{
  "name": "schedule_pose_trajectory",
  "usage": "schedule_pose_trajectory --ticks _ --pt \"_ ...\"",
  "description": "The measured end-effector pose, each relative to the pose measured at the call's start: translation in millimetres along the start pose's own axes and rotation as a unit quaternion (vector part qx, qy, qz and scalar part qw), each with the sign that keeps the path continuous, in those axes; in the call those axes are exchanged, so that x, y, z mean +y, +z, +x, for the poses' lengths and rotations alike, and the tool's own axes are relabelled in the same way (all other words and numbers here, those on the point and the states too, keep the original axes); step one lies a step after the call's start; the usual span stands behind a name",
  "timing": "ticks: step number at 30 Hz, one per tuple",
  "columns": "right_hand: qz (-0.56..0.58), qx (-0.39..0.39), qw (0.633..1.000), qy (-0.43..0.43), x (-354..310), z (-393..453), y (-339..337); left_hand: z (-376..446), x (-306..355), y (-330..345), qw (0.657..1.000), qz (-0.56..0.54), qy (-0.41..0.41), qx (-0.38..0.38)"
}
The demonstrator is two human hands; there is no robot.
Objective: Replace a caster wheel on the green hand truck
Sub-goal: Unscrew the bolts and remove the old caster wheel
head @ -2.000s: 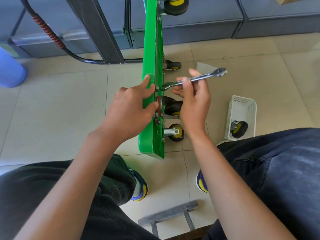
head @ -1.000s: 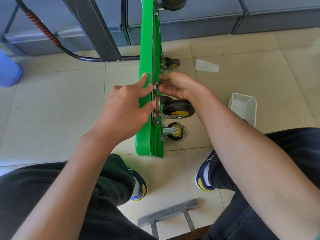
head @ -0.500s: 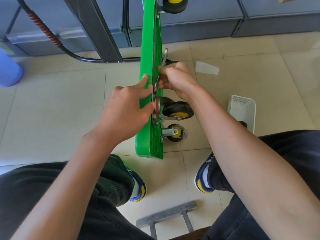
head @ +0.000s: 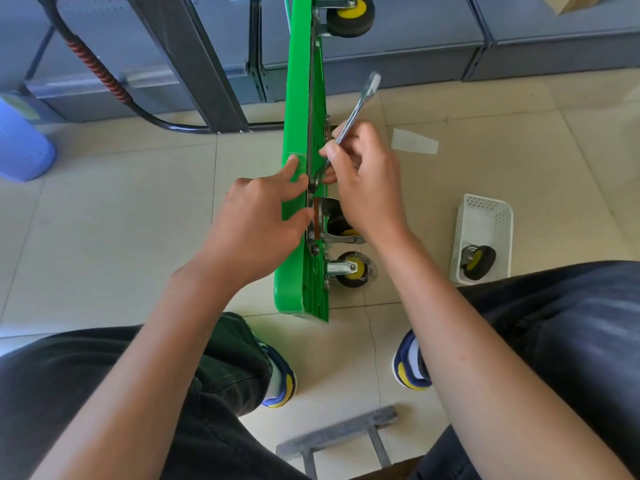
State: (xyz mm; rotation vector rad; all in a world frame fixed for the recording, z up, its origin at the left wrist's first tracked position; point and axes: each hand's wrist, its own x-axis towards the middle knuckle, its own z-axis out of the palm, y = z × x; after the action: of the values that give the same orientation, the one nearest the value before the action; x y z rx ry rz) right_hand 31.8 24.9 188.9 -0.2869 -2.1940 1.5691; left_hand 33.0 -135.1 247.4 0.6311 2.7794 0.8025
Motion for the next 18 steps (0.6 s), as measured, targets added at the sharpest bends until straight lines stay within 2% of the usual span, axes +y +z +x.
schedule_pose_trajectory --ticks 6,13,18 --pt "-0.043 0.022 0.994 -0.094 7.8 -48.3 6.5 -0.1 -3.4 -0.2 1.0 0.004 0.004 -0.002" --pt "-0.017 0.067 0.993 -0.1 16.7 -71.8 7.1 -1.5 -4.5 0.0 1.0 -0.002 -0.002 -0.007" --pt "0.033 0.099 0.993 -0.058 18.6 -75.6 6.5 -2.0 -3.0 -0.8 1.0 -0.005 -0.002 -0.008"
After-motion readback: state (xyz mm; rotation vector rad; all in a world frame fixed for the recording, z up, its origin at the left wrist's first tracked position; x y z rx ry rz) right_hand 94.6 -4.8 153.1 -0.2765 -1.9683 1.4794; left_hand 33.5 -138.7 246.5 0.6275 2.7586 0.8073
